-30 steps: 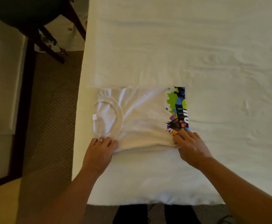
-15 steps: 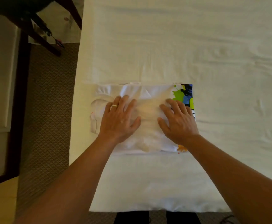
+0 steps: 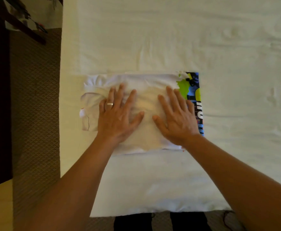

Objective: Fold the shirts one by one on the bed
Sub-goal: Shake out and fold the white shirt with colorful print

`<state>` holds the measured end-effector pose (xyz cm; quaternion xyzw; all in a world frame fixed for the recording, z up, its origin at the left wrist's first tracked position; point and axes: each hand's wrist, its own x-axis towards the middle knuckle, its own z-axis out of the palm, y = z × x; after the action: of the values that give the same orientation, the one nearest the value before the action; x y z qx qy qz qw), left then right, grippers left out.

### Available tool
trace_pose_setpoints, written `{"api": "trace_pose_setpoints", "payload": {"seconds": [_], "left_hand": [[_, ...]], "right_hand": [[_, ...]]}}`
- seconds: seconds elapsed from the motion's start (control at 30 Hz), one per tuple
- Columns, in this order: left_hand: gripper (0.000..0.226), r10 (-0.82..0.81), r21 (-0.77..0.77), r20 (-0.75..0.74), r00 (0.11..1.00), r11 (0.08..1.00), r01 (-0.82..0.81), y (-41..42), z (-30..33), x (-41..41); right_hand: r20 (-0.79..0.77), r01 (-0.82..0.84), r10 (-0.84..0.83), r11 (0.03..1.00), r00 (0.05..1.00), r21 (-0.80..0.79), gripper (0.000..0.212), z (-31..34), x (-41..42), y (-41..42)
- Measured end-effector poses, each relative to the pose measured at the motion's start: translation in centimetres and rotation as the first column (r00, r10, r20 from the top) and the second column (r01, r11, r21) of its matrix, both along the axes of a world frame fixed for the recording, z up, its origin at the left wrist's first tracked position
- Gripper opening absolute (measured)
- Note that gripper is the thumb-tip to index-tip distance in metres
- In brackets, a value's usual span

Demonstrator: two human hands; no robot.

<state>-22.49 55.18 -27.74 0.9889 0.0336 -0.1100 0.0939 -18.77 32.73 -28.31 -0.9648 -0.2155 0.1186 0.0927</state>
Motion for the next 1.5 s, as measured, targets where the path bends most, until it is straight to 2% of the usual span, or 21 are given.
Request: {"api": "trace_pose_setpoints", "payload": {"seconds": [0.13,0.2,0.27,0.33,0.4,0.47,0.5,0.6,0.67,0.7,0.8,0.87,0.93,1.1,1.17,1.33,1.5], "left_hand": [[0.078,0.000,-0.012,-0.092,0.996,1.000,-0.001,0.4,-0.9,-0.5],[0.076,0.001,-0.054,-0.102,0.995,0.999,-0.006,0.5,-0.4,0.0],[0.069,0.090,-0.081,0.006,0.996,0.993,-0.089,0.6,0.8,0.0],[0.058,0.327,-0.102,0.140,0.935,0.944,-0.315,1.0,2.1,-0.2],[0.054,0.612,-0.132,0.151,0.776,0.791,-0.598,1.8,3.0,-0.7],[0.058,0.805,-0.196,0.016,0.593,0.584,-0.788,2.7,3.5,-1.0],[0.060,0.848,-0.238,-0.062,0.526,0.499,-0.833,3.2,3.6,-1.0],[0.062,0.888,-0.368,-0.242,0.391,0.288,-0.884,4.4,4.0,-0.2],[0.068,0.872,-0.405,-0.361,0.330,0.172,-0.898,4.5,4.6,0.6],[0.067,0.849,-0.407,-0.419,0.324,0.143,-0.902,4.3,4.9,0.9],[0.043,0.762,-0.434,-0.562,0.321,0.058,-0.899,4.0,5.2,1.6],[0.033,0.712,-0.467,-0.604,0.357,0.047,-0.883,4.0,5.3,1.6],[0.027,0.691,-0.509,-0.592,0.415,0.080,-0.857,4.0,5.4,1.3],[0.049,0.697,-0.565,-0.514,0.500,0.164,-0.809,3.1,6.8,0.4],[0.050,0.697,-0.592,-0.476,0.536,0.196,-0.782,2.7,8.7,0.2],[0.030,0.629,-0.657,-0.407,0.662,0.302,-0.690,3.0,16.7,0.1],[0.023,0.628,-0.706,-0.332,0.703,0.329,-0.627,4.1,24.7,-0.8]], "right_hand": [[-0.025,-0.095,0.094,0.994,0.995,-0.045,0.069,-0.7,-1.7,-1.7],[-0.016,-0.087,0.087,0.996,0.996,0.022,0.065,-0.5,-1.4,-2.0],[-0.007,0.064,-0.064,0.984,0.998,0.169,0.057,0.3,-0.8,-2.4],[-0.064,0.327,-0.322,0.905,0.945,0.274,0.049,1.2,0.0,-3.2],[-0.195,0.570,-0.536,0.757,0.821,0.320,0.041,1.6,0.8,-4.4],[-0.359,0.749,-0.657,0.590,0.663,0.302,0.036,2.1,1.8,-5.3],[-0.405,0.794,-0.684,0.547,0.607,0.265,0.036,2.4,2.3,-5.5],[-0.492,0.843,-0.696,0.507,0.523,0.179,0.038,2.9,3.6,-4.9],[-0.528,0.860,-0.697,0.489,0.484,0.143,0.038,3.1,3.9,-4.3],[-0.549,0.872,-0.698,0.473,0.460,0.129,0.036,3.3,4.1,-4.1],[-0.682,0.916,-0.635,0.376,0.364,0.139,0.024,4.0,4.4,-3.9],[-0.750,0.914,-0.563,0.381,0.349,0.139,0.013,4.6,4.5,-4.0],[-0.744,0.878,-0.535,0.457,0.400,0.143,0.007,4.9,4.5,-4.1],[-0.638,0.777,-0.533,0.605,0.555,0.170,0.014,6.2,4.1,-4.3],[-0.591,0.740,-0.531,0.649,0.607,0.176,0.017,7.8,3.9,-4.0],[-0.522,0.670,-0.486,0.698,0.701,0.252,0.011,15.4,3.6,-2.4],[-0.462,0.603,-0.436,0.731,0.773,0.320,0.008,22.6,3.2,-0.8]]}}
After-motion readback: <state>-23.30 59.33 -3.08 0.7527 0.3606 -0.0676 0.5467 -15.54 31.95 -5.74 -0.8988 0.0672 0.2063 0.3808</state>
